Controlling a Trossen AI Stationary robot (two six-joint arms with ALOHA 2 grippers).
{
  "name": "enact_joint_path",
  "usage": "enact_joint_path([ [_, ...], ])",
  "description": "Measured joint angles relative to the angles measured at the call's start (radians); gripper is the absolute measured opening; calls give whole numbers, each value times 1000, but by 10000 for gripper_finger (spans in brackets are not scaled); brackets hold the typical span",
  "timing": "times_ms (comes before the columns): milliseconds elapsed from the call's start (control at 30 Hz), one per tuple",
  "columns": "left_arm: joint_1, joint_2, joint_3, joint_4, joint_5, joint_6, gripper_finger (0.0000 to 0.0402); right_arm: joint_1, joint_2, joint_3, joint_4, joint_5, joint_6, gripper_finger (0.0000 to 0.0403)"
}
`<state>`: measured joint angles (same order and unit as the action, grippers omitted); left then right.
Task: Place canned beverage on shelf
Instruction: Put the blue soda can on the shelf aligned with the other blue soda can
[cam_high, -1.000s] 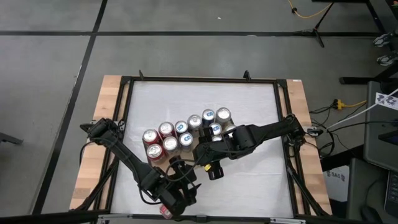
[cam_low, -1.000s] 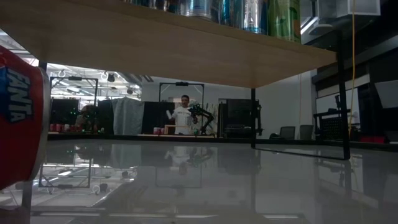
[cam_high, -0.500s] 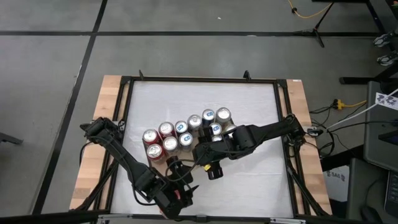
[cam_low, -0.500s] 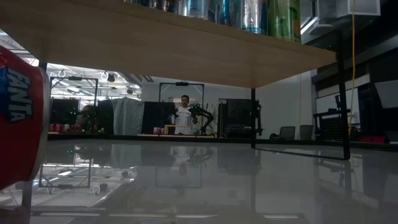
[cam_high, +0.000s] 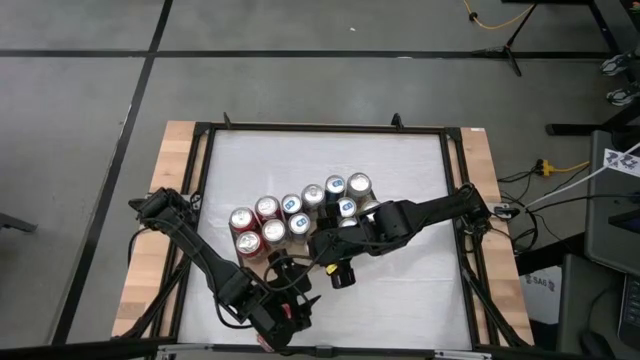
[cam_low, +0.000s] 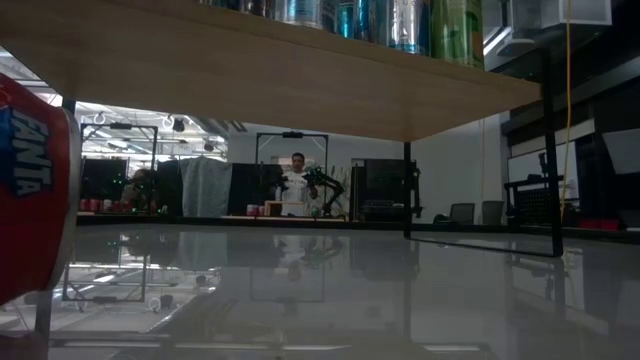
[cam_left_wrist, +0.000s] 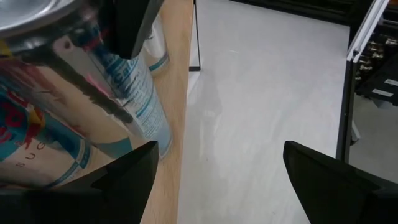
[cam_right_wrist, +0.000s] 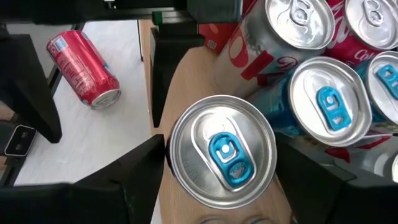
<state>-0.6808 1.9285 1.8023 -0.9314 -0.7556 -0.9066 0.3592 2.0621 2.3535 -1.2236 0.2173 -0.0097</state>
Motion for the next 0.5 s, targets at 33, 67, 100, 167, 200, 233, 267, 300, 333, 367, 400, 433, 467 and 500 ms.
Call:
enact_joint_path([
  [33,0,0,0,0,-1,0,336,0,0,0,0,0,0,280],
  [67,0,0,0,0,-1,0,336,0,0,0,0,0,0,281],
  [100,0,0,0,0,-1,0,336,0,0,0,0,0,0,284],
  [167,0,0,0,0,-1,0,336,0,0,0,0,0,0,292],
  [200,0,0,0,0,-1,0,336,0,0,0,0,0,0,297],
  [233,0,0,0,0,-1,0,336,0,0,0,0,0,0,304],
  [267,0,0,0,0,-1,0,336,0,0,0,0,0,0,312],
  [300,0,0,0,0,-1,0,336,0,0,0,-1,0,0,320],
  [333,0,0,0,0,-1,0,336,0,0,0,-1,0,0,329],
  [367,0,0,0,0,-1,0,336,0,0,0,-1,0,0,337],
  [400,0,0,0,0,-1,0,336,0,0,0,-1,0,0,345],
  [433,0,0,0,0,-1,0,336,0,0,0,-1,0,0,351],
  [467,0,0,0,0,-1,0,336,0,0,0,-2,0,0,357],
  [500,0,0,0,0,-1,-1,336,0,0,0,-2,0,0,361],
])
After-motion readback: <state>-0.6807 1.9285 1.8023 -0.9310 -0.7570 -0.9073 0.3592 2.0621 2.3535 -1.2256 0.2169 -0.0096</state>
